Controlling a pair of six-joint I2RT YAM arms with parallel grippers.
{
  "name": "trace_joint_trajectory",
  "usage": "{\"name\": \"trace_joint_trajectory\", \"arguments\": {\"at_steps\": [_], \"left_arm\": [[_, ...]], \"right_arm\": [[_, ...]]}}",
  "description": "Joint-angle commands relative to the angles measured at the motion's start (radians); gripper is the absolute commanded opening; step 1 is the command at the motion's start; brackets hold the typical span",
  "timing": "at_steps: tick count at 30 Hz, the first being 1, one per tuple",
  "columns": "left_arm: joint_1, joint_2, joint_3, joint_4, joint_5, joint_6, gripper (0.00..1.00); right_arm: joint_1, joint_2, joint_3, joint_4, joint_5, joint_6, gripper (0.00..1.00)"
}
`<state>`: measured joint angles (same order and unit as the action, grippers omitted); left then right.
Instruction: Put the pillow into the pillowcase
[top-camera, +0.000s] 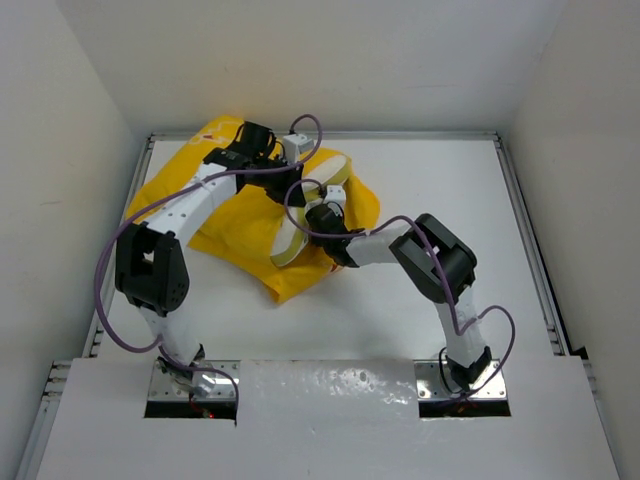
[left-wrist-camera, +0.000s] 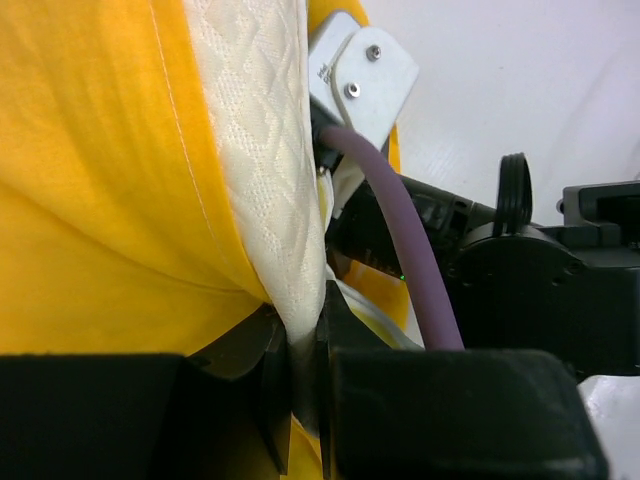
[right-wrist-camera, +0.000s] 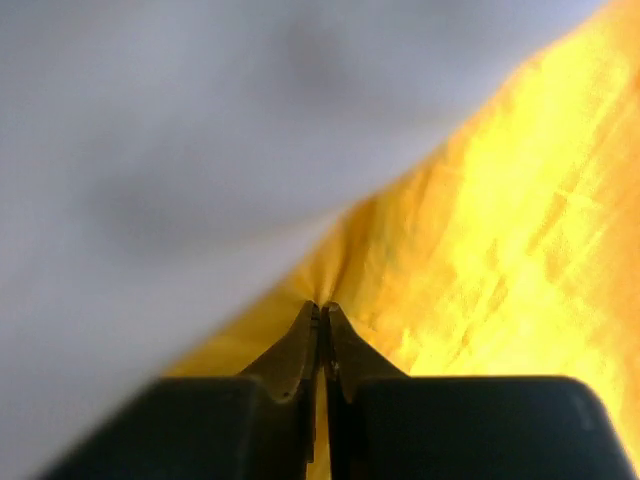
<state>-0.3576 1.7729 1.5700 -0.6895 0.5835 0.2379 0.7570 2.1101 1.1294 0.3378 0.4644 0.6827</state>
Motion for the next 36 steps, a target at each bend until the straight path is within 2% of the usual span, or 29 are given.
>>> {"name": "trace_joint_trajectory", "arguments": {"at_steps": [1, 3, 7, 10, 14, 17, 22, 23, 27, 29, 32, 33, 36], "left_arm": [[-0.029, -0.059, 0.028, 0.027, 0.262, -0.058, 0.00], [-0.023, -0.066, 0.022, 0.018, 0.248, -0.046, 0.00], [-0.015, -0.069, -0.001, 0.010, 0.144, -0.009, 0.00], [-0.027, -0.063, -0.051, 0.024, -0.040, 0.040, 0.00], [-0.041, -0.058, -0.180, 0.054, -0.039, 0.104, 0.00], [-0.060, -0.053, -0.269, 0.126, -0.057, 0.107, 0.00], [-0.076, -0.030, -0.343, 0.226, -0.233, 0.118, 0.00], [-0.076, -0.026, -0.350, 0.237, -0.247, 0.118, 0.00], [-0.078, 0.010, -0.352, 0.249, -0.188, 0.107, 0.00], [-0.078, 0.010, -0.337, 0.239, -0.153, 0.100, 0.00], [-0.076, 0.008, -0.289, 0.220, -0.119, 0.080, 0.00], [-0.075, 0.010, -0.265, 0.214, -0.108, 0.080, 0.00], [-0.073, 0.013, -0.243, 0.205, -0.085, 0.067, 0.00]], "right_arm": [[-0.016, 0.021, -0.002, -0.258, 0.057, 0.093, 0.00], [-0.018, -0.034, -0.040, -0.278, 0.063, 0.095, 0.00], [-0.062, -0.228, -0.339, -0.146, 0.044, 0.142, 0.00], [-0.126, -0.376, -0.529, -0.060, 0.008, 0.172, 0.00], [-0.160, -0.482, -0.689, 0.013, 0.007, 0.135, 0.00], [-0.160, -0.495, -0.736, 0.077, -0.026, 0.100, 0.00], [-0.162, -0.499, -0.760, 0.141, -0.062, 0.069, 0.00], [-0.162, -0.502, -0.754, 0.158, -0.111, 0.045, 0.00], [-0.154, -0.551, -0.679, 0.162, -0.222, -0.098, 0.02], [-0.151, -0.576, -0.646, 0.170, -0.237, -0.110, 0.07], [-0.151, -0.593, -0.586, 0.159, -0.253, -0.075, 0.21], [-0.151, -0.587, -0.570, 0.155, -0.276, -0.030, 0.31], [-0.148, -0.524, -0.501, 0.156, -0.343, 0.064, 0.41]]}}
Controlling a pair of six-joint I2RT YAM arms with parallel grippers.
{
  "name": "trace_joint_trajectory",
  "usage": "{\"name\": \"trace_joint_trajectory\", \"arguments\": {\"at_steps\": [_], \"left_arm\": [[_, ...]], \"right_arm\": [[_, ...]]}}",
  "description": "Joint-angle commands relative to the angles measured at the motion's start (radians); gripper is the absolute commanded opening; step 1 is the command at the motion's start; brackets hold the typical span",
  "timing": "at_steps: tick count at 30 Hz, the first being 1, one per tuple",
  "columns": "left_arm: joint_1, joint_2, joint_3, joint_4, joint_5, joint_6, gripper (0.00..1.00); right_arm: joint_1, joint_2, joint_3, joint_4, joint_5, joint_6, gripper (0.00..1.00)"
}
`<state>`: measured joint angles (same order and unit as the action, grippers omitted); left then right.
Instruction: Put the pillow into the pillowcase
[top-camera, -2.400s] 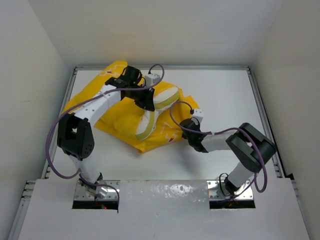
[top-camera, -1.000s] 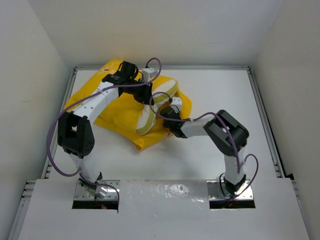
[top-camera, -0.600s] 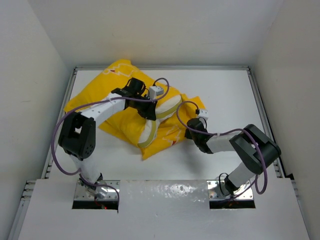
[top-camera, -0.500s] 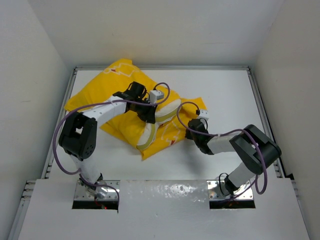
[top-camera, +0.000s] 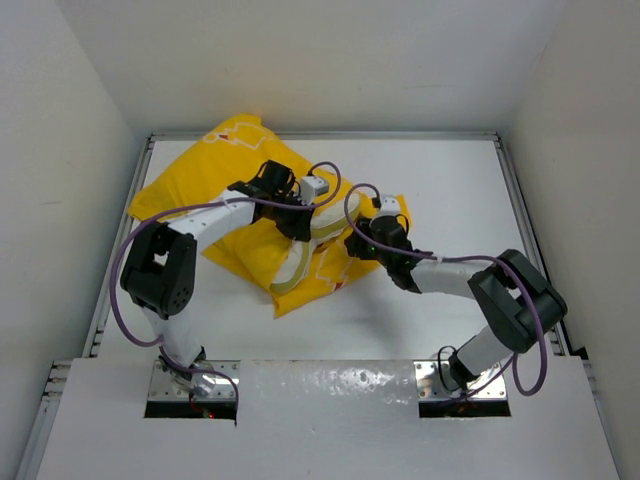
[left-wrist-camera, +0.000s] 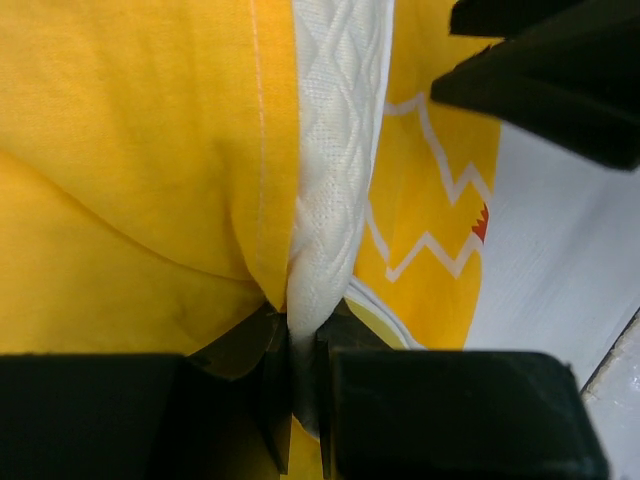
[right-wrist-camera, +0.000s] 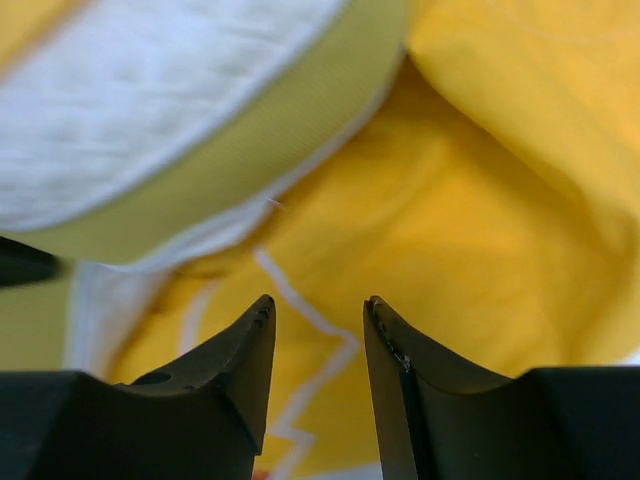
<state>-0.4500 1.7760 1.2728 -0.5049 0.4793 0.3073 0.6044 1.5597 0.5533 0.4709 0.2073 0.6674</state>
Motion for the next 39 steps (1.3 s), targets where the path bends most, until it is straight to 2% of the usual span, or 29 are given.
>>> {"name": "trace_joint_trajectory", "arguments": {"at_steps": [1, 3, 7, 12, 16, 18, 19, 20, 23, 24, 27, 29, 31, 33, 36, 39], "left_arm": [[0.019, 0.010, 0.056, 0.020, 0.024, -0.005, 0.00], [0.019, 0.008, 0.053, 0.023, 0.031, -0.013, 0.00], [0.019, 0.002, 0.057, 0.023, 0.030, -0.017, 0.00], [0.019, 0.002, 0.057, 0.039, 0.045, -0.036, 0.00], [0.019, 0.003, 0.053, 0.037, 0.064, -0.036, 0.00], [0.019, -0.001, 0.046, 0.026, 0.074, -0.033, 0.00], [0.020, -0.006, 0.045, 0.019, 0.081, -0.033, 0.00], [0.019, -0.009, 0.043, 0.014, 0.084, -0.031, 0.00], [0.023, -0.020, 0.053, -0.021, 0.114, -0.025, 0.00], [0.027, -0.023, 0.060, -0.036, 0.120, -0.010, 0.00], [0.043, -0.033, 0.118, -0.162, 0.107, 0.091, 0.00], [0.062, -0.043, 0.157, -0.285, 0.070, 0.213, 0.00], [0.065, -0.044, 0.171, -0.418, 0.036, 0.306, 0.00], [0.063, -0.043, 0.152, -0.478, -0.004, 0.402, 0.00], [0.051, -0.046, 0.036, -0.492, -0.065, 0.435, 0.00], [0.004, -0.027, -0.071, -0.437, -0.079, 0.428, 0.00]], "right_arm": [[0.008, 0.072, 0.109, 0.023, -0.095, 0.095, 0.43], [0.015, 0.121, 0.166, 0.008, -0.109, 0.124, 0.44], [0.031, 0.221, 0.227, -0.037, -0.134, 0.167, 0.59], [0.093, 0.310, 0.292, -0.089, -0.103, 0.172, 0.65], [0.107, 0.371, 0.350, -0.093, -0.042, 0.199, 0.69], [0.110, 0.399, 0.399, -0.191, 0.082, 0.263, 0.69], [0.109, 0.407, 0.414, -0.254, 0.206, 0.315, 0.67], [0.104, 0.418, 0.428, -0.355, 0.249, 0.404, 0.62], [0.071, 0.448, 0.432, -0.440, 0.291, 0.527, 0.08], [0.057, 0.442, 0.409, -0.454, 0.284, 0.556, 0.00], [-0.023, 0.370, 0.228, -0.358, 0.271, 0.624, 0.00], [-0.107, 0.245, 0.060, -0.242, 0.294, 0.641, 0.00], [-0.162, 0.118, -0.024, -0.177, 0.342, 0.626, 0.00], [-0.224, 0.035, -0.125, -0.072, 0.374, 0.568, 0.00], [-0.244, -0.125, -0.203, 0.064, 0.440, 0.398, 0.00], [-0.244, -0.231, -0.205, 0.124, 0.377, 0.276, 0.00]]}}
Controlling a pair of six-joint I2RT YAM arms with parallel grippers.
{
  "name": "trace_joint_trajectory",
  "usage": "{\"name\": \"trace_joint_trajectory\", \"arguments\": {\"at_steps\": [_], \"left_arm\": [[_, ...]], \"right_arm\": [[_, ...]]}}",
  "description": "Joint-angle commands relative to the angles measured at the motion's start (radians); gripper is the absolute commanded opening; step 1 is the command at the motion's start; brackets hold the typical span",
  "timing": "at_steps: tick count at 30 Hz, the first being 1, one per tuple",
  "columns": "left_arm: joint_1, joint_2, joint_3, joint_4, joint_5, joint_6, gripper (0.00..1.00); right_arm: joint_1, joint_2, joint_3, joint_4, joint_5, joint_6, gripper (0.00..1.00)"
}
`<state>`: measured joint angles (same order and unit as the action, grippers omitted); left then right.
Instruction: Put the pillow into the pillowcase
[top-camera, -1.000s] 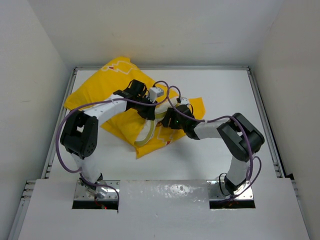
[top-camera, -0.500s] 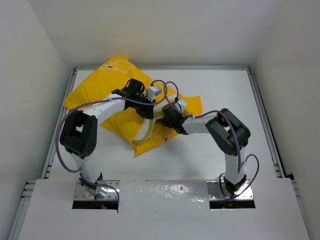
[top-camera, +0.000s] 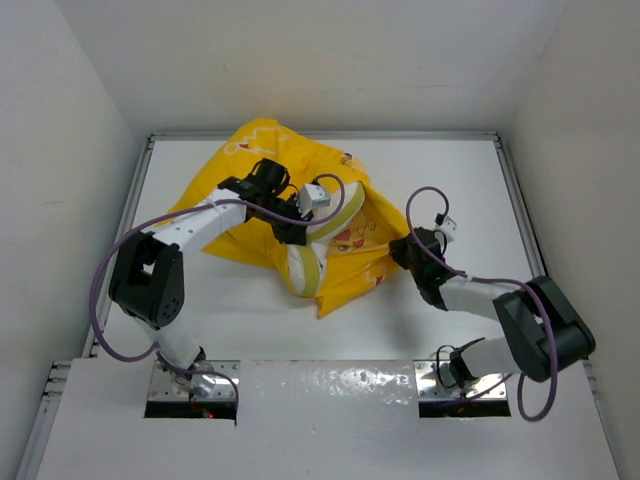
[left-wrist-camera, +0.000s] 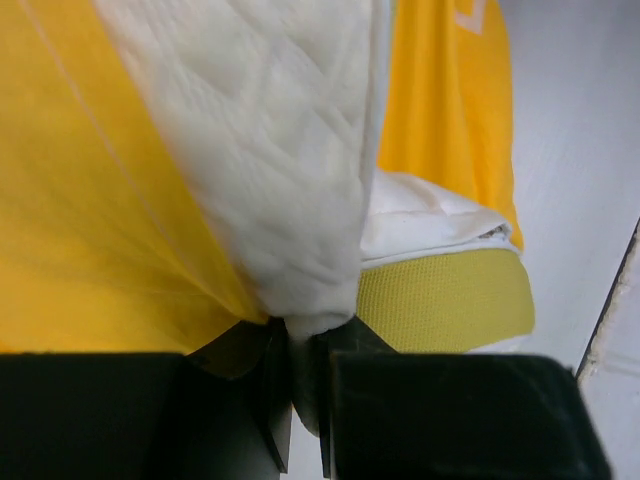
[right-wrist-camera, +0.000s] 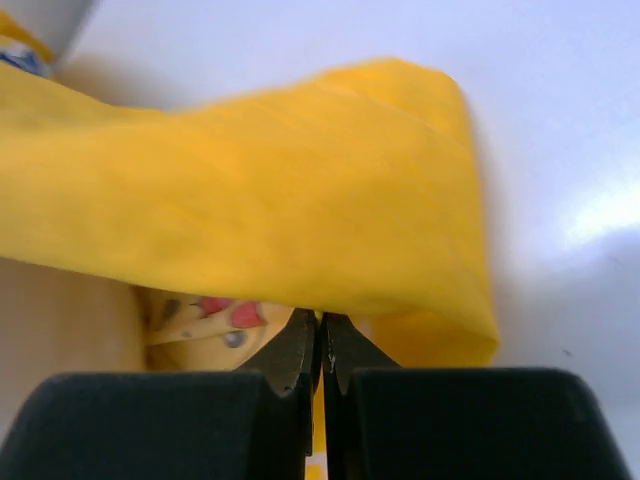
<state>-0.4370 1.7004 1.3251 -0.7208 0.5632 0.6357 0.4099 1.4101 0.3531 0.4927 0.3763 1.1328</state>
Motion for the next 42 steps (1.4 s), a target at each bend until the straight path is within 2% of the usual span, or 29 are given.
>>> {"name": "trace_joint_trajectory", "arguments": {"at_steps": [1, 6, 11, 13, 15, 17, 18, 19, 22, 24, 25, 27, 29, 31, 32, 33, 34, 35, 37, 38, 40, 42], "left_arm": [[-0.025, 0.054, -0.129, -0.209, -0.163, 0.081, 0.00], [-0.141, 0.087, -0.103, -0.087, -0.177, 0.024, 0.00], [-0.170, 0.165, -0.020, -0.008, -0.209, -0.054, 0.00], [-0.164, 0.211, 0.041, -0.049, -0.210, -0.035, 0.00], [-0.149, 0.287, 0.094, -0.163, -0.186, 0.001, 0.00], [-0.141, 0.315, 0.151, -0.245, -0.106, 0.091, 0.00], [-0.138, 0.311, 0.155, -0.290, -0.074, 0.119, 0.00], [-0.137, 0.300, 0.155, -0.308, -0.063, 0.175, 0.00], [-0.140, 0.289, 0.164, -0.406, -0.083, 0.284, 0.00], [-0.155, 0.294, 0.149, -0.452, -0.135, 0.321, 0.00], [-0.158, 0.295, 0.142, -0.469, -0.140, 0.361, 0.00], [-0.163, 0.295, 0.126, -0.490, -0.135, 0.380, 0.00], [-0.160, 0.292, 0.131, -0.433, -0.115, 0.329, 0.00], [-0.151, 0.288, 0.157, -0.364, -0.103, 0.200, 0.00], [-0.141, 0.286, 0.184, -0.303, -0.098, 0.155, 0.00], [-0.138, 0.283, 0.200, -0.283, -0.086, 0.112, 0.00], [-0.134, 0.283, 0.213, -0.263, -0.080, 0.038, 0.00], [-0.129, 0.280, 0.229, -0.241, -0.077, 0.007, 0.00], [-0.129, 0.283, 0.273, -0.238, -0.063, -0.051, 0.00], [-0.125, 0.288, 0.296, -0.241, -0.051, -0.066, 0.00], [-0.124, 0.297, 0.321, -0.256, -0.025, -0.091, 0.00], [-0.124, 0.301, 0.319, -0.243, -0.013, -0.106, 0.00]], "right_arm": [[-0.049, -0.103, -0.008, 0.162, 0.187, -0.235, 0.00], [-0.049, -0.195, 0.064, 0.211, 0.139, -0.321, 0.00], [-0.028, -0.243, 0.156, 0.196, -0.025, -0.410, 0.00], [0.009, -0.275, 0.152, 0.181, -0.010, -0.444, 0.00], [0.012, -0.330, 0.135, 0.143, 0.094, -0.420, 0.00], [-0.012, -0.355, 0.130, 0.080, 0.201, -0.418, 0.00], [-0.081, -0.356, 0.136, 0.052, 0.229, -0.421, 0.00], [-0.121, -0.352, 0.145, -0.015, 0.217, -0.394, 0.00], [-0.256, -0.324, 0.158, -0.036, 0.164, -0.396, 0.00], [-0.278, -0.319, 0.191, -0.028, 0.156, -0.451, 0.00], [-0.278, -0.309, 0.251, -0.029, 0.142, -0.525, 0.00], [-0.276, -0.284, 0.315, -0.046, 0.119, -0.564, 0.00], [-0.276, -0.235, 0.380, -0.054, 0.018, -0.600, 0.00], [-0.275, -0.215, 0.420, -0.120, -0.125, -0.657, 0.00], [-0.251, -0.206, 0.429, -0.164, -0.271, -0.668, 0.00], [-0.226, -0.206, 0.428, -0.236, -0.311, -0.686, 0.00], [-0.195, -0.209, 0.390, -0.253, -0.332, -0.697, 0.05], [-0.156, -0.229, 0.361, -0.266, -0.332, -0.709, 0.24], [-0.034, -0.250, 0.273, -0.273, -0.298, -0.696, 0.42], [0.022, -0.267, 0.247, -0.273, -0.266, -0.667, 0.57], [0.082, -0.276, 0.193, -0.257, -0.234, -0.473, 0.65], [0.130, -0.275, 0.161, -0.249, -0.203, -0.400, 0.67]]}}
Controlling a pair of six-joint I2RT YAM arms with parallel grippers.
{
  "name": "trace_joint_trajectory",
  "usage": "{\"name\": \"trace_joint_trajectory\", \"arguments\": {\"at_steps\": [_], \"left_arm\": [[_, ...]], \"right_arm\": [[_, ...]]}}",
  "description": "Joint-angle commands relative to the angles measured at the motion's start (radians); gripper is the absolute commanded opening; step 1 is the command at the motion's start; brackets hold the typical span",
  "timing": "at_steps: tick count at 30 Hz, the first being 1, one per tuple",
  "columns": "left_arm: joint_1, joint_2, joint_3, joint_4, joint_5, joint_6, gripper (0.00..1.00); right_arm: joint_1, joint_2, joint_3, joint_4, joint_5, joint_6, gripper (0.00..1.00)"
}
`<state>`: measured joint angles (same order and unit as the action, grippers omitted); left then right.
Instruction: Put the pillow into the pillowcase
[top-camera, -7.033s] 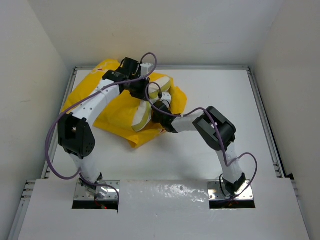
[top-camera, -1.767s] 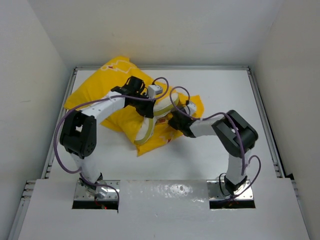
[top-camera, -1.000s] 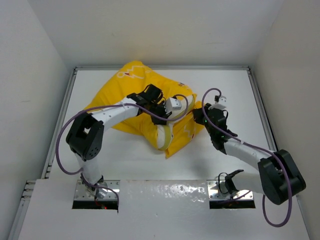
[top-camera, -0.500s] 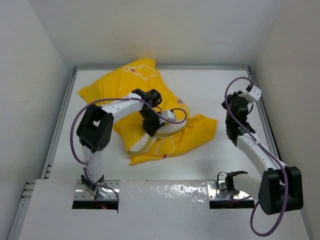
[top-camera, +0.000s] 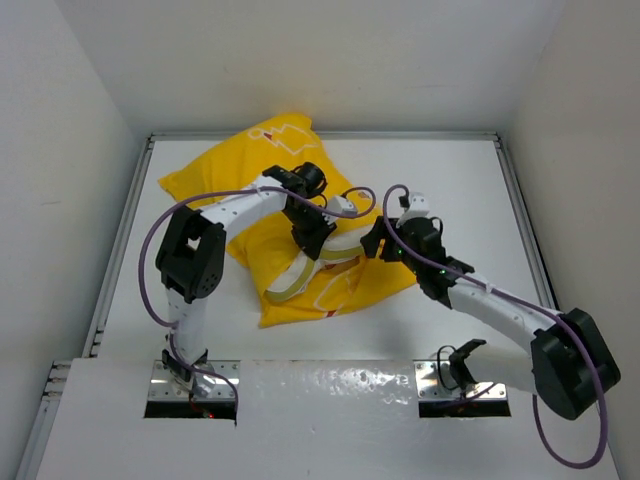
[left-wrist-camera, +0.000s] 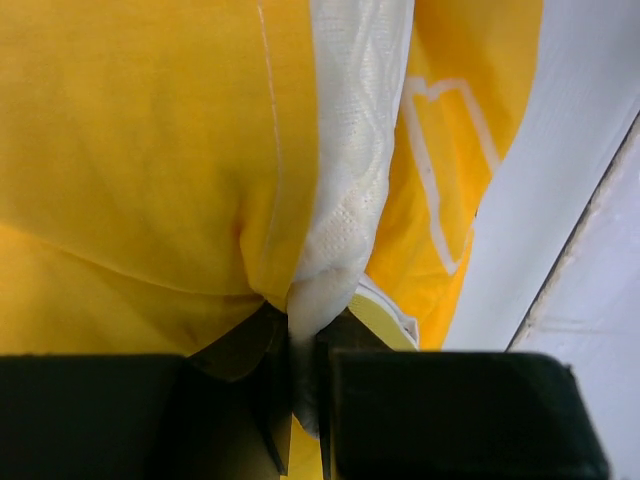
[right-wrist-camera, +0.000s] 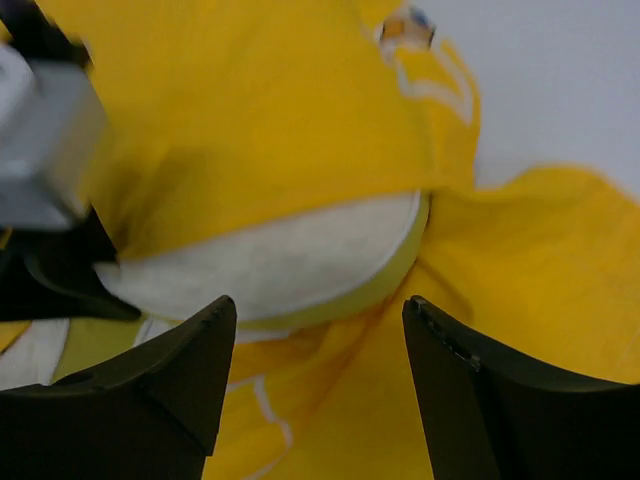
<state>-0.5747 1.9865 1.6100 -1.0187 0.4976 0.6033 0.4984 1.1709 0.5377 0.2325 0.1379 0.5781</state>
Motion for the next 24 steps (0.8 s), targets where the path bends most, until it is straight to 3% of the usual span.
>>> {"name": "trace_joint_trajectory", "arguments": {"at_steps": [1, 3, 6, 11, 16, 19, 20, 22, 23, 24], "left_arm": [[0.013, 0.015, 0.028, 0.065, 0.055, -0.082, 0.00], [0.012, 0.018, 0.018, 0.087, 0.044, -0.111, 0.00], [0.013, 0.026, 0.011, 0.108, 0.036, -0.128, 0.00], [0.013, 0.018, 0.014, 0.098, 0.015, -0.116, 0.00], [0.012, 0.009, 0.019, 0.083, 0.012, -0.102, 0.00], [0.012, 0.011, 0.018, 0.083, 0.018, -0.100, 0.00], [0.012, 0.009, 0.016, 0.083, 0.016, -0.100, 0.00], [0.013, 0.002, 0.013, 0.077, 0.012, -0.091, 0.00], [0.013, -0.003, 0.013, 0.071, 0.010, -0.080, 0.00], [0.019, -0.012, 0.014, 0.059, 0.012, -0.076, 0.00]], "right_arm": [[0.102, -0.031, -0.024, 0.008, 0.058, 0.172, 0.69], [0.159, 0.009, -0.002, -0.030, 0.140, 0.181, 0.77], [0.184, 0.123, 0.027, -0.047, 0.126, 0.207, 0.83], [0.186, 0.300, 0.093, -0.079, 0.114, 0.264, 0.82], [0.218, 0.387, 0.030, 0.030, 0.243, 0.327, 0.79], [0.220, 0.488, 0.096, 0.007, 0.256, 0.318, 0.79], [0.218, 0.515, 0.135, -0.019, 0.275, 0.324, 0.75], [0.218, 0.564, 0.175, -0.109, 0.366, 0.360, 0.58], [0.218, 0.610, 0.226, -0.277, 0.412, 0.431, 0.32], [0.219, 0.628, 0.249, -0.368, 0.455, 0.471, 0.18]]}}
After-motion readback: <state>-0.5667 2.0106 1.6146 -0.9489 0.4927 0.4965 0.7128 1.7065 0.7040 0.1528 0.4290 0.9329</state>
